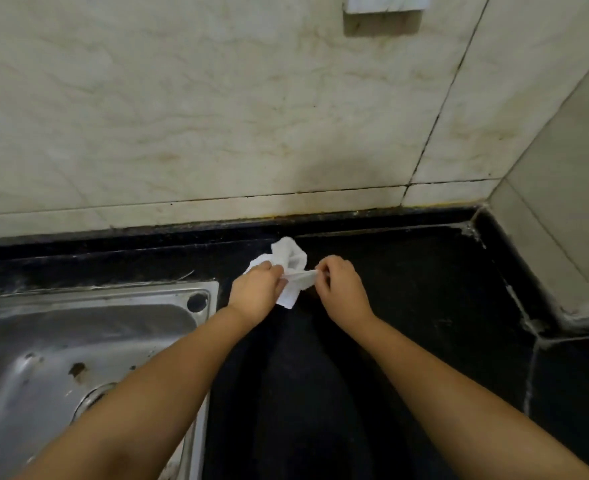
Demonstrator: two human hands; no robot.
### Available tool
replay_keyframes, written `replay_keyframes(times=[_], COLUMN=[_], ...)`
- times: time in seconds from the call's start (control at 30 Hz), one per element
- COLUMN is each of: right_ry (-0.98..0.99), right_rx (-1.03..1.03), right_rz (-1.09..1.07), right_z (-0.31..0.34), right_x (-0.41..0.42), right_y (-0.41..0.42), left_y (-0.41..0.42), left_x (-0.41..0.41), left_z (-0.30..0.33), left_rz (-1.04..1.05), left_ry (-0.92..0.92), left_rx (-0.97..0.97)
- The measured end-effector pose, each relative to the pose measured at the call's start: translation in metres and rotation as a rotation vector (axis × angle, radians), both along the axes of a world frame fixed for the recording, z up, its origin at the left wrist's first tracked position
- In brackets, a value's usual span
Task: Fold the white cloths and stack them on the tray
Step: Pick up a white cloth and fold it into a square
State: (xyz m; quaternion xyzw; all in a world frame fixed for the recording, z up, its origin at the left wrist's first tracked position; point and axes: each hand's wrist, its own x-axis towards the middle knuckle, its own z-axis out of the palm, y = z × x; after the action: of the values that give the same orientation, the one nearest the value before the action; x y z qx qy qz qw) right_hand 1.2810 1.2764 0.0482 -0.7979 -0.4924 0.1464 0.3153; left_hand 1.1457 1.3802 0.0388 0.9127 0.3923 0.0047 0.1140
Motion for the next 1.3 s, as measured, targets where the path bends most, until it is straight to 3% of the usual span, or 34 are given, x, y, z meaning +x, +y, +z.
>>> replay_keyframes(times=[0.13,0.33,0.5,0.63,0.77,0.97,1.1,1.3], right_ry=[0.162,0.076,0.139,0.236,0.341,0.461,0.493,0.353], right_rx=[0.179,0.369,0.487,0.458,0.319,-0.085,-0.242,-0.144], right_rz=[-0.112,-0.273,-0.362,-0.385,-0.365,-0.313,-0.285,-0.377], right_z=[0.056,0.135,0.179,0.163,0.106,0.019,0.001,0.000], right_x=[0.020,0.050,0.061,0.051,0.026,-0.031,-0.034,0.011], right_y=[-0.037,-0.075,-0.115,-0.169,-0.228,-0.310,-0.321,-0.258], left_y=[-0.012,-0.011,-0.034,-0.072,-0.122,-0.185,-0.199,-0.167], left_x=[0.006,0.009,0.015,-0.009,-0.048,-0.111,-0.128,-0.077], left_z=[0.045,0.113,0.162,0.150,0.089,0.006,-0.005,-0.003], left_rz=[-0.063,-0.042,-0.032,-0.108,-0.128,-0.072,-0.078,0.012], left_ry=[-0.143,-0.454,-0.617,-0.718,-0.636,-0.305,-0.160,-0.216], left_rx=[0.104,0.137,-0.043,-0.324,-0.576,-0.758,-0.747,-0.503])
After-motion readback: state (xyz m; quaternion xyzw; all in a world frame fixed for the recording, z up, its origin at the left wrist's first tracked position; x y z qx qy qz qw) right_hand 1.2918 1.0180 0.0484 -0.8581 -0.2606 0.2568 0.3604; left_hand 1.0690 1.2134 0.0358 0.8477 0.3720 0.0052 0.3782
